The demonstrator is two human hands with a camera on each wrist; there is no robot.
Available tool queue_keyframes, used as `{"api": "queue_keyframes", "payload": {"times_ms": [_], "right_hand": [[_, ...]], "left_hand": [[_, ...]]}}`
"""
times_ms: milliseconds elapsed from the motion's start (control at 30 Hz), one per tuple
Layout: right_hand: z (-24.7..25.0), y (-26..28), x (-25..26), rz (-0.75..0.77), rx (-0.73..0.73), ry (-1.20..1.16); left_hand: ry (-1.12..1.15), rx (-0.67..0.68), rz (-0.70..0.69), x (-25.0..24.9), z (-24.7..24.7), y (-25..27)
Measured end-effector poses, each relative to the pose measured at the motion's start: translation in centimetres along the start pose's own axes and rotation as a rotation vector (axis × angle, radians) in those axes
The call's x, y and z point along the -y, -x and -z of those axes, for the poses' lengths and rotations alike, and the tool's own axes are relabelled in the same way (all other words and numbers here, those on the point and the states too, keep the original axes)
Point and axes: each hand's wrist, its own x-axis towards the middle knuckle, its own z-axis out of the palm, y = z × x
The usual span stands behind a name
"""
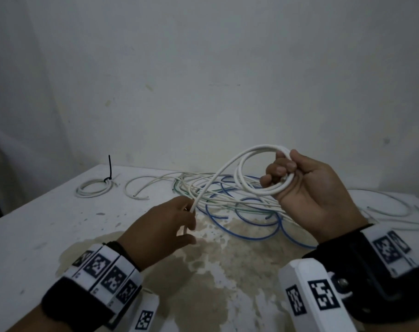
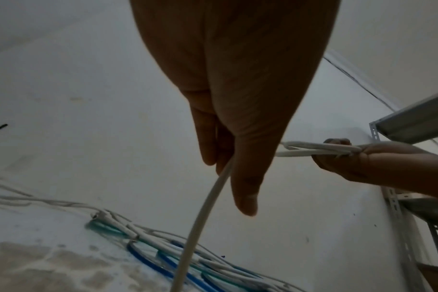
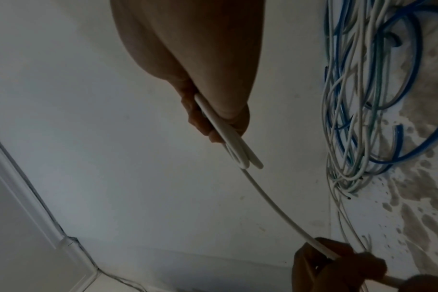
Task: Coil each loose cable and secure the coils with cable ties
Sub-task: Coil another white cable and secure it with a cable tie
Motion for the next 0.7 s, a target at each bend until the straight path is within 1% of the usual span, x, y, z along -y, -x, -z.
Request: {"api": "queue_keyframes", "payload": {"times_ms": [67,133,200,233,300,367,433,533,600,667,700], "right_hand": [[0.4,0.0,0.2,-0.012,-0.006,-0.021],[0.7,0.1,0.3,-0.018,-0.021,-0.028],[1.1,0.1,0.4,-0.018,-0.03,-0.023],[1.1,0.1,0.5,-0.019,-0.042,-0.02],[1.3,0.0,0.6,-0.019,-0.05,-0.016],[1.4,0.0,0.6,-0.03,-0.034,-0.009],[1.2,0.1,0.6,-0.042,0.016,-0.019],[1.3,0.1,0.8,-0.034,0.019,-0.019],[1.4,0.1,0.9,-0.031,0.02,0.002],[1.7,-0.1,1.0,-0.027,-0.01,0.051],[1.9,-0.2,0.9,-0.022,-0.028,0.073]], "left_hand": [[0.002,-0.04,-0.02,0.3,0.2,0.0],[0.098,-0.068,-0.057,0.5,0.3,0.1],[0.17,-0.033,-0.05,0.6,0.2,0.3],[0.155,-0.003,-0.045,0.7,0.1,0.4],[0.045,0.036,-0.052,0.7,-0.3,0.4],[-0.023,0.033,-0.073,0.8,-0.4,0.2],[-0.033,0.022,-0.073,0.9,-0.3,0.3],[-0.037,-0.059,-0.097,1.0,0.2,0.5],[-0.001,-0.089,-0.132,1.1,0.1,0.6],[0.118,-0.159,-0.124,0.7,-0.2,0.7],[0.219,-0.211,-0.081,0.2,-0.4,0.9]]}}
